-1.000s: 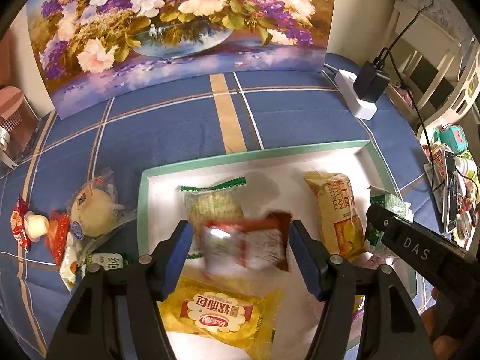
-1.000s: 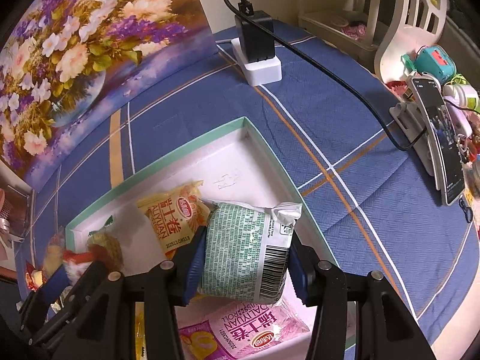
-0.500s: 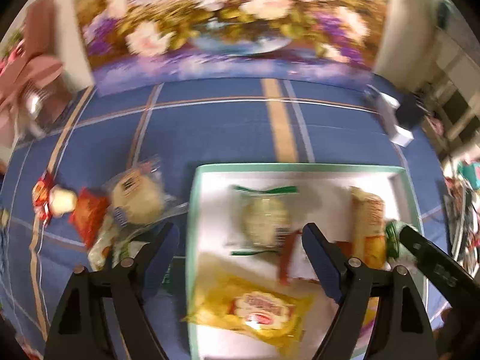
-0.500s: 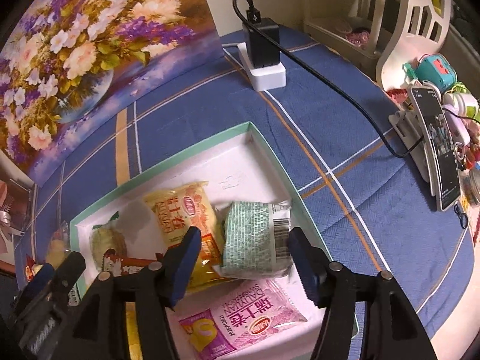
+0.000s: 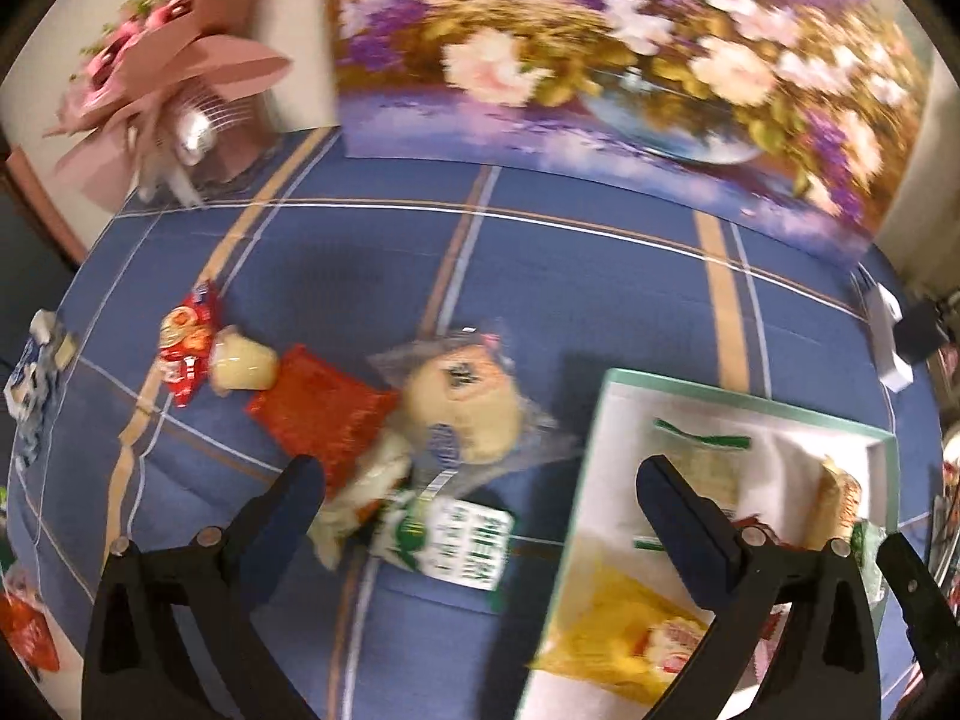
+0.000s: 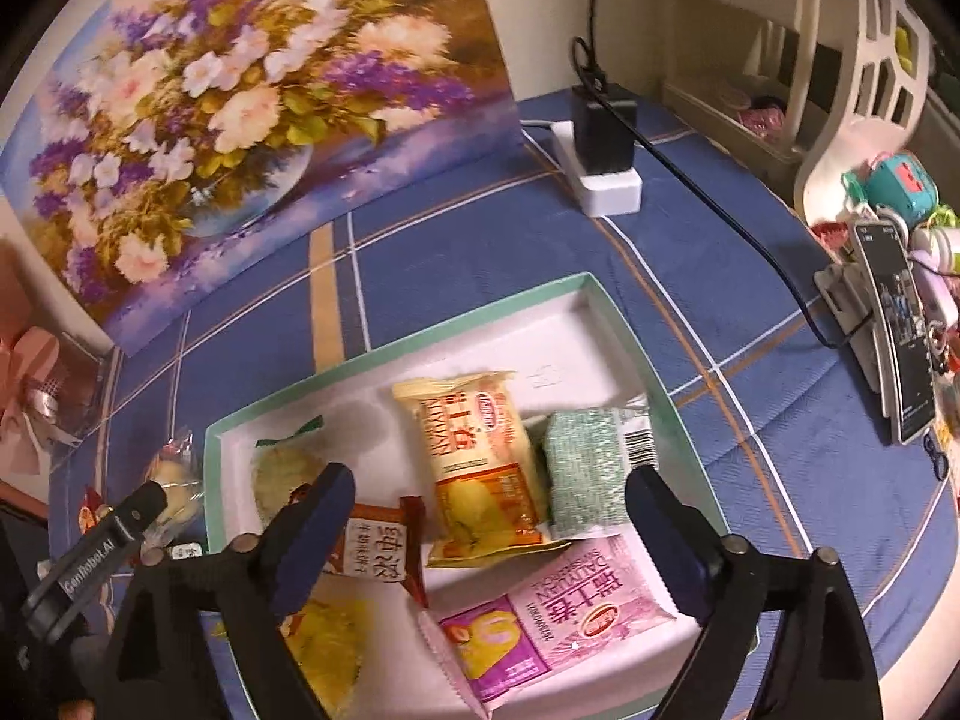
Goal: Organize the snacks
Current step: 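Move both tools back over the remaining snack pile, then grasp the red biscuit bag with the left tool while the right tool grasps the clear-wrapped round bun, then carry the red bag and the round bun over the white tray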
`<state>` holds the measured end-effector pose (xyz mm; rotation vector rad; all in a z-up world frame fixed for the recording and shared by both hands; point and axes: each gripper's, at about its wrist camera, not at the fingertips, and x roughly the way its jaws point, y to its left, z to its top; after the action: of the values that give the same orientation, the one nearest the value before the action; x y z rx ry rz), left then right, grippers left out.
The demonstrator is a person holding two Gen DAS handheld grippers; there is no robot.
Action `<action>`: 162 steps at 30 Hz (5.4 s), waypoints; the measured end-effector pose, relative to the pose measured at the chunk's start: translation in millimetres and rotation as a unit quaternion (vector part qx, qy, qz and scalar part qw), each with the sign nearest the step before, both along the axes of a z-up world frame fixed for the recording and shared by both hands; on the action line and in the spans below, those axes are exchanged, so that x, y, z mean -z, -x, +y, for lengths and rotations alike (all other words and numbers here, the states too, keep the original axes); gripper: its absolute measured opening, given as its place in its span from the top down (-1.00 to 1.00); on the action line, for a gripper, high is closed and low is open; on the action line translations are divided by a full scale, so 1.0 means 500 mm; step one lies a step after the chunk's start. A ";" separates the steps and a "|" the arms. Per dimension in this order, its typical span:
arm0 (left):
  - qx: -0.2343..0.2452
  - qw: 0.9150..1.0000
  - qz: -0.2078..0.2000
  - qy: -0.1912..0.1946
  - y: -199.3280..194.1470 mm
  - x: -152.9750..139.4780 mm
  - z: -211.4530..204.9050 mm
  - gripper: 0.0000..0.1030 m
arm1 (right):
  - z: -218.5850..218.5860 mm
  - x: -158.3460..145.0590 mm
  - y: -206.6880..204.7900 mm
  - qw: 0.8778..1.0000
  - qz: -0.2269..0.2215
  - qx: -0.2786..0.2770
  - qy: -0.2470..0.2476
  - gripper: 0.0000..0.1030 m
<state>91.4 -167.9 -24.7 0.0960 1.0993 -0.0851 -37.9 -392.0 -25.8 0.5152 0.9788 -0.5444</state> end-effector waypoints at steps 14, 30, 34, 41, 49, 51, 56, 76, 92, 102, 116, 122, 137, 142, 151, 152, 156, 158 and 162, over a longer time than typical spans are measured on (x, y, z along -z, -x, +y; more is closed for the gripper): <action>-0.067 0.997 -0.012 -0.028 -0.024 -0.026 0.163 -1.00 | 0.079 0.002 -0.026 0.999 0.000 -0.037 0.014 -1.00; -0.120 0.992 -0.024 -0.025 -0.028 -0.075 0.340 -1.00 | 0.234 -0.028 -0.094 0.991 -0.019 -0.132 0.013 -1.00; -0.138 0.990 -0.022 -0.014 -0.032 -0.078 0.390 -1.00 | 0.284 -0.033 -0.112 0.988 -0.028 -0.151 0.000 -1.00; -0.163 0.986 -0.009 0.011 -0.043 -0.069 0.466 -1.00 | 0.361 -0.022 -0.151 0.981 -0.027 -0.191 -0.005 -0.94; -0.156 0.987 0.019 0.039 -0.085 -0.035 0.488 -1.00 | 0.409 0.006 -0.204 0.977 -0.009 -0.213 0.000 -0.78; -0.157 0.985 0.036 0.063 -0.105 -0.020 0.485 -1.00 | 0.409 0.015 -0.218 0.977 0.000 -0.214 -0.002 -0.74; -0.130 0.985 0.057 0.097 -0.154 0.005 0.466 -1.00 | 0.393 0.038 -0.262 0.977 0.018 -0.211 -0.019 -0.59; -0.128 0.977 0.108 0.135 -0.270 0.110 0.458 -0.58 | 0.401 0.117 -0.402 0.961 0.082 -0.265 0.003 -0.45; -0.139 0.976 0.101 0.134 -0.246 0.113 0.459 0.07 | 0.435 0.119 -0.393 0.947 0.097 -0.306 0.024 -0.40; -0.157 0.973 0.100 0.137 -0.208 0.116 0.464 0.07 | 0.461 0.144 -0.399 0.941 0.124 -0.314 0.035 -0.40; -0.166 0.972 0.097 0.134 -0.203 0.107 0.434 0.07 | 0.448 0.136 -0.371 0.954 0.101 -0.281 0.010 -0.10; -0.157 0.973 0.085 0.146 -0.172 0.065 0.411 0.07 | 0.436 0.087 -0.327 0.963 0.068 -0.262 -0.006 -0.10; -0.079 0.980 0.066 0.173 -0.057 -0.024 0.231 0.07 | 0.346 0.010 -0.180 0.983 0.035 -0.178 -0.016 -0.10; -0.025 0.985 0.057 0.162 -0.020 -0.042 0.138 0.07 | 0.258 -0.003 -0.130 0.991 0.030 -0.125 -0.023 -0.10; 0.096 0.987 0.048 0.119 0.047 -0.043 -0.033 0.07 | 0.074 -0.004 -0.043 0.999 0.040 -0.003 -0.017 -0.10; 0.103 0.987 0.048 0.116 0.050 -0.041 -0.046 0.07 | 0.057 -0.002 -0.032 0.999 0.041 0.008 -0.019 -0.10; 0.128 0.985 0.051 0.108 0.059 -0.033 -0.089 0.07 | -0.001 0.000 0.006 0.998 0.037 0.043 -0.035 -0.10; 0.134 0.985 0.049 0.099 0.059 -0.027 -0.103 0.07 | -0.019 0.003 0.015 0.997 0.035 0.052 -0.039 -0.10; 0.138 0.985 0.052 0.086 0.048 -0.012 -0.120 0.06 | -0.031 0.011 0.019 0.997 0.034 0.057 -0.046 -0.10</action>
<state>67.2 -227.9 -18.5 0.0889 1.1729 -0.4379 -47.7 -407.3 -31.2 0.6412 1.0471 -0.6233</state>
